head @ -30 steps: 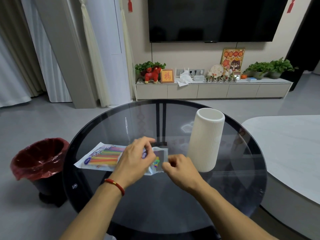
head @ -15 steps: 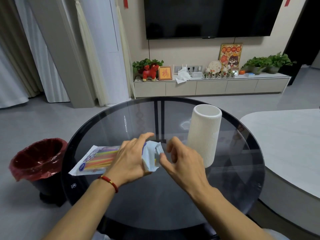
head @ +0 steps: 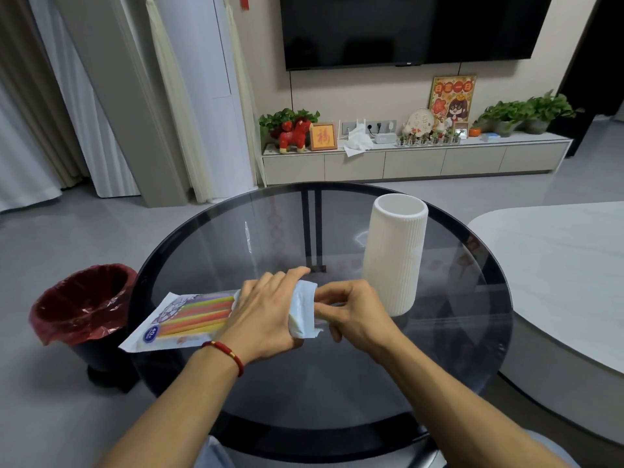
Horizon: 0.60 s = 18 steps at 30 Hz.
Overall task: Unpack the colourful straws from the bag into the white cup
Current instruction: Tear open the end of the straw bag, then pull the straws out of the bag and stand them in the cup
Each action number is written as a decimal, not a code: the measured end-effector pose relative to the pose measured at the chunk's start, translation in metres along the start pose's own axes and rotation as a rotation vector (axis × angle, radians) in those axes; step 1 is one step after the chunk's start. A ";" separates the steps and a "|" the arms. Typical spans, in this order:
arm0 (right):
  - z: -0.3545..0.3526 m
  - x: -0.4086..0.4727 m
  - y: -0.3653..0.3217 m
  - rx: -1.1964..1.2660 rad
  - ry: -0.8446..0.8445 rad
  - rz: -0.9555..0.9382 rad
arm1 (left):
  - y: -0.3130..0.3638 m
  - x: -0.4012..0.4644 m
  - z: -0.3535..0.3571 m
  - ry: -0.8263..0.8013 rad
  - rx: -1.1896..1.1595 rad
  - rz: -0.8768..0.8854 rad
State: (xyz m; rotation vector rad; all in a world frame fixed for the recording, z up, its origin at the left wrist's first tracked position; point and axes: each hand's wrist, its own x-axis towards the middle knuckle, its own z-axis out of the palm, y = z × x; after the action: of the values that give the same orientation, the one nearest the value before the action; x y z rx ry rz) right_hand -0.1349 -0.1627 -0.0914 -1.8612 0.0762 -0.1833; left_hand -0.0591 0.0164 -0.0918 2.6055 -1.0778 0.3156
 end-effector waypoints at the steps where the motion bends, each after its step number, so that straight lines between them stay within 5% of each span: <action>1: -0.008 0.001 0.000 0.041 0.015 0.027 | -0.001 -0.001 -0.001 0.004 0.000 -0.013; 14: -0.006 -0.002 0.015 -0.020 0.222 -0.131 | -0.001 -0.004 -0.005 0.020 -0.011 -0.065; 18: -0.010 -0.006 0.012 0.088 0.118 -0.065 | -0.003 -0.004 -0.007 0.010 -0.002 -0.081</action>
State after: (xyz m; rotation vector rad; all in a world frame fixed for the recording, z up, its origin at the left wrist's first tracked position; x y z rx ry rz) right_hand -0.1424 -0.1747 -0.1009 -1.7653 0.0874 -0.3371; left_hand -0.0605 0.0242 -0.0870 2.6343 -0.9657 0.3085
